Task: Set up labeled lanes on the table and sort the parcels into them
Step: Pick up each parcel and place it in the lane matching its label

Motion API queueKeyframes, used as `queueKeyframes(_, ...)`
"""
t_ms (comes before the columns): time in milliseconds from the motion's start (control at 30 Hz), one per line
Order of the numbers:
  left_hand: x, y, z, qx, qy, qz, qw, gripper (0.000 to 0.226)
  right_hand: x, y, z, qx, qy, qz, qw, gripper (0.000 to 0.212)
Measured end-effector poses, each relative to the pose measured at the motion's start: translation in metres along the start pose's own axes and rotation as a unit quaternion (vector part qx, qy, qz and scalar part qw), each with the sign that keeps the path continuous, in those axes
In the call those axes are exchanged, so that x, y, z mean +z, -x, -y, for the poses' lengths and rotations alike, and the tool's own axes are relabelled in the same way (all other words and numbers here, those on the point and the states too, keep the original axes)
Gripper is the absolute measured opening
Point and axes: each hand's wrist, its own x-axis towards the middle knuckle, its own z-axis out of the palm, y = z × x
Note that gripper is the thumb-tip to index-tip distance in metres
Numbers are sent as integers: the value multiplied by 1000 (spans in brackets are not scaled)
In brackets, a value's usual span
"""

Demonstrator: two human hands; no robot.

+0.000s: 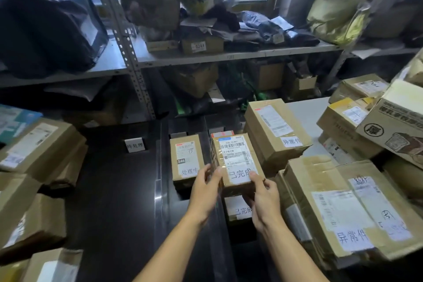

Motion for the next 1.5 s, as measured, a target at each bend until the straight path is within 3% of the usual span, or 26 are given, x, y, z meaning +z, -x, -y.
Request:
queueKeyframes(233, -19, -21, -11, 56, 21, -85, 995, 23, 43, -71, 0, 28, 20, -31, 999, 57)
queueKeyframes(500, -34, -46, -22, 84, 16, -87, 993, 31, 75, -128, 2, 40, 43, -40, 997, 45)
queueKeyframes(700, -35, -51, -22, 85, 26, -82, 993, 41, 69, -140, -1, 49, 79, -23, 995, 53)
queueKeyframes(967, -28, -50, -15, 64, 25, -70, 995, 26, 74, -139, 6, 36, 127, -25, 991, 25)
queueKeyframes(1167, -19, -43, -14, 69, 15, -47, 996, 24, 76, -130, 3, 39, 209, -50, 976, 34)
queueKeyframes(1500, -25, -30, -22, 81, 19, -55, 995, 25, 68, -96, 17, 41, 246, -35, 968, 55)
